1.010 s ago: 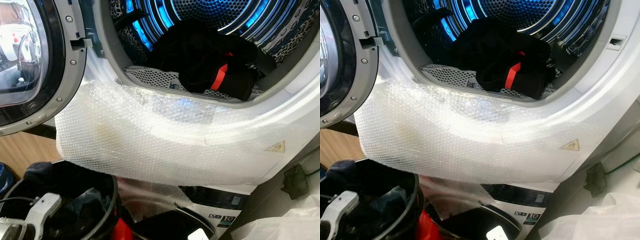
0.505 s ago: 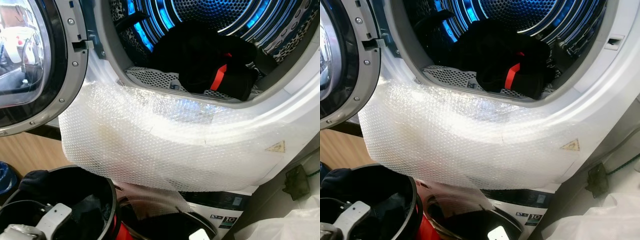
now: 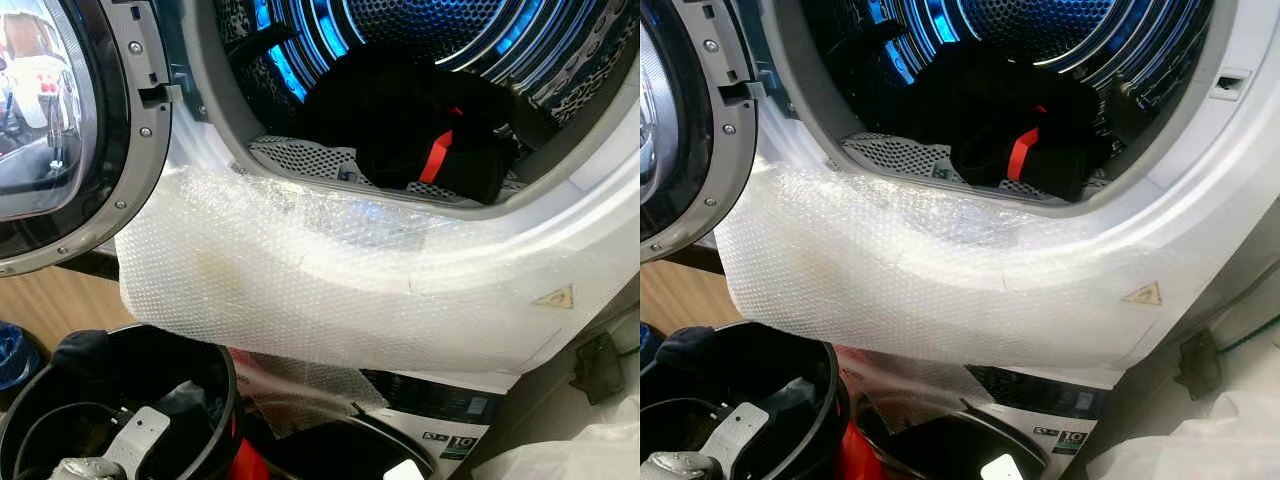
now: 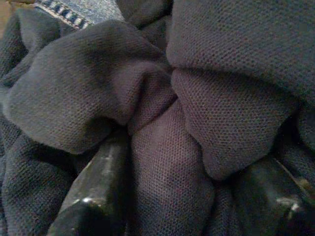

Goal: Clothes washing

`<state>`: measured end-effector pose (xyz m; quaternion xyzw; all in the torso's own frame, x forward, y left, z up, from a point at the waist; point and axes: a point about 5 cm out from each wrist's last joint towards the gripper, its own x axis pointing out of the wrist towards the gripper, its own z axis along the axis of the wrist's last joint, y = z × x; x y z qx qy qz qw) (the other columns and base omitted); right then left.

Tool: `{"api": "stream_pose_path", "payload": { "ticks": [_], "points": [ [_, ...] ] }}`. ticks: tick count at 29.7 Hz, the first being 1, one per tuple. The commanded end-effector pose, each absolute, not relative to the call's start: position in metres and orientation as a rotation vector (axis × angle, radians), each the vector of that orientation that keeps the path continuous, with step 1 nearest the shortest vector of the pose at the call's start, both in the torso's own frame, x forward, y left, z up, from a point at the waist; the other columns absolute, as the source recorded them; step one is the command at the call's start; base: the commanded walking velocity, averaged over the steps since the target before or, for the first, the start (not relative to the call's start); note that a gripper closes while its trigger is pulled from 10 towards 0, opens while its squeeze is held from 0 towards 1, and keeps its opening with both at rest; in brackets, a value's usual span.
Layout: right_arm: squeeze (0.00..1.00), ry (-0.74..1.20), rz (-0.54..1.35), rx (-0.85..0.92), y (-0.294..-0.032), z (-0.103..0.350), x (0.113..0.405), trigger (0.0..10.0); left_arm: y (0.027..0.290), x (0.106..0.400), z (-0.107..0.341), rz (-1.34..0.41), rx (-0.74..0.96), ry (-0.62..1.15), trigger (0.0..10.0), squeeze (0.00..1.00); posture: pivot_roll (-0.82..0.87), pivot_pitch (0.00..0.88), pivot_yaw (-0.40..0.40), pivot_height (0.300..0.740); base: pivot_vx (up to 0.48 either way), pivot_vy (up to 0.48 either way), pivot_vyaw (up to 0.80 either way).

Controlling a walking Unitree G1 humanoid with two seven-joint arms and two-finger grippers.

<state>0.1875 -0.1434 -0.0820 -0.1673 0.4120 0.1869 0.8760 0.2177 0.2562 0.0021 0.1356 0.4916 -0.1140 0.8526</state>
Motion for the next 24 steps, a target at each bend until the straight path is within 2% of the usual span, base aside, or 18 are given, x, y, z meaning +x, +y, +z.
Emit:
{"api": "stream_pose_path", "payload": {
  "ticks": [1,24],
  "points": [
    [0.00,0.866,0.380,-0.341,-0.144,-0.083,0.185,10.0,0.252,0.209,-0.009,-0.235,0.250,1.072,0.0,0.00,0.19,0.000,-0.038,0.740,0.000,0.000,0.00],
    [0.00,0.855,0.428,-0.347,-0.132,-0.080,0.192,10.0,0.261,0.201,0.003,-0.045,0.105,0.976,0.0,0.00,0.26,0.000,-0.051,0.740,0.000,0.000,0.00]
  ]
}}
